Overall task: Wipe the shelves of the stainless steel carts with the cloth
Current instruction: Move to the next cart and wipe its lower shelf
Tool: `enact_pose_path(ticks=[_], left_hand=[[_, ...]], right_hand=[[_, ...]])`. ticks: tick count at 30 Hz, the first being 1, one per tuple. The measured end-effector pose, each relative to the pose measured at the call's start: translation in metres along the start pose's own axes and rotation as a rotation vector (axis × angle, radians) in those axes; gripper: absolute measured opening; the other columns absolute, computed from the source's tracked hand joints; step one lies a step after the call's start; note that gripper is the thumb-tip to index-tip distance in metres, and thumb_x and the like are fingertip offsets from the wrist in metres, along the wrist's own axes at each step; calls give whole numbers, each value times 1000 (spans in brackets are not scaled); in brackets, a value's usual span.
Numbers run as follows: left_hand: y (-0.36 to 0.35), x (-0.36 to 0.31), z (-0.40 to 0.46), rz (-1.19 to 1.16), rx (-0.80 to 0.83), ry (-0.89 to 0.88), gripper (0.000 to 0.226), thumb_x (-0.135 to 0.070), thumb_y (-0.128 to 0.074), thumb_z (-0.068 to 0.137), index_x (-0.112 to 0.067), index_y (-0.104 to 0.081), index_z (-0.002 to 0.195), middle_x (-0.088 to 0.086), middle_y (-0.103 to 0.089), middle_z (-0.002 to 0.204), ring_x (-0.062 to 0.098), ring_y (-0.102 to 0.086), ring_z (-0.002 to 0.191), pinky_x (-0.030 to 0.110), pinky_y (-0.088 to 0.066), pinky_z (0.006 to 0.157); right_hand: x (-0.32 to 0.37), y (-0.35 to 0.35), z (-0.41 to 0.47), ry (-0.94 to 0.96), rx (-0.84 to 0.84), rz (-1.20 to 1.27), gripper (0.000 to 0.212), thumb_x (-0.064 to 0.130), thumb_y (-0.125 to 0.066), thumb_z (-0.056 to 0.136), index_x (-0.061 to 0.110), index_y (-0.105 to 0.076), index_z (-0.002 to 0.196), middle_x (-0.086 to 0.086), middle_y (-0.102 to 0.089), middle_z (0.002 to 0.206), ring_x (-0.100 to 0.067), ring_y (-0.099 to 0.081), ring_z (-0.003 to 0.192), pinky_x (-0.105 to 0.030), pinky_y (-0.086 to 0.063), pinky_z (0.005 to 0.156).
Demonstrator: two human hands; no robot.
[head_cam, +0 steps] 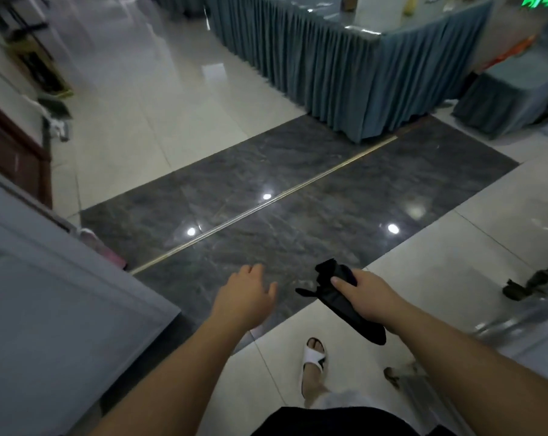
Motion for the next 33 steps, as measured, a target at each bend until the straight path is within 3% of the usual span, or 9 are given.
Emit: enact_pose_path(ticks=[5,9,13,17,26,33], left_hand=[[35,-40,102,53,39,-32,45,-53,-46,102,-18,-53,129,8,-54,137,34,-55,123,50,-48,100],[54,-77,178,88,75,-75,46,-52,-46,102,-18,-51,132,7,-53,138,34,-53,125,49,-46,99],[59,-125,258,141,134,-175,47,-52,-45,101,-19,-52,134,5,-53,140,33,-53,126,48,-45,99],[59,-178,346,200,201,-279,51,-51,-46,100,-20,-51,141,6,-51,146,33,-51,131,47,-43,103],[64,-339,520,379,362,-664,60,-56,-47,100,-20,-46,148,9,-50,151,33,-49,136,47,-42,112],[30,-491,552,537,459,-994,61,-55,-44,103,-18,-42,152,7,-46,153,29,-47,136,43,-41,111]], right_hand=[[-6,58,87,-42,5,-59,26,53,-49,102,33,-61,93,12,-65,85,-7,-59,78,-25,-41,62],[-15,105,140,-80,-11,-83,27,53,-49,102,30,-63,102,13,-62,88,-4,-56,79,-20,-38,61],[-37,150,180,-172,-53,-77,22,50,-50,103,34,-56,88,11,-61,87,-12,-59,82,-25,-42,65],[-65,191,218,-297,-93,-85,28,47,-50,103,27,-56,84,7,-62,85,-13,-58,79,-29,-43,67],[-116,282,273,-649,-298,51,32,49,-49,103,21,-53,88,4,-56,81,-13,-54,73,-27,-36,61],[-173,310,245,-906,-470,332,21,47,-53,102,27,-55,97,7,-60,87,-11,-58,78,-28,-42,64]])
Point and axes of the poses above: each hand's wrist, its own z-axis towards the middle knuckle, its own y-axis out of the back of the hand, x = y × z, the point moved 5 cm from there along z, towards the middle knuckle
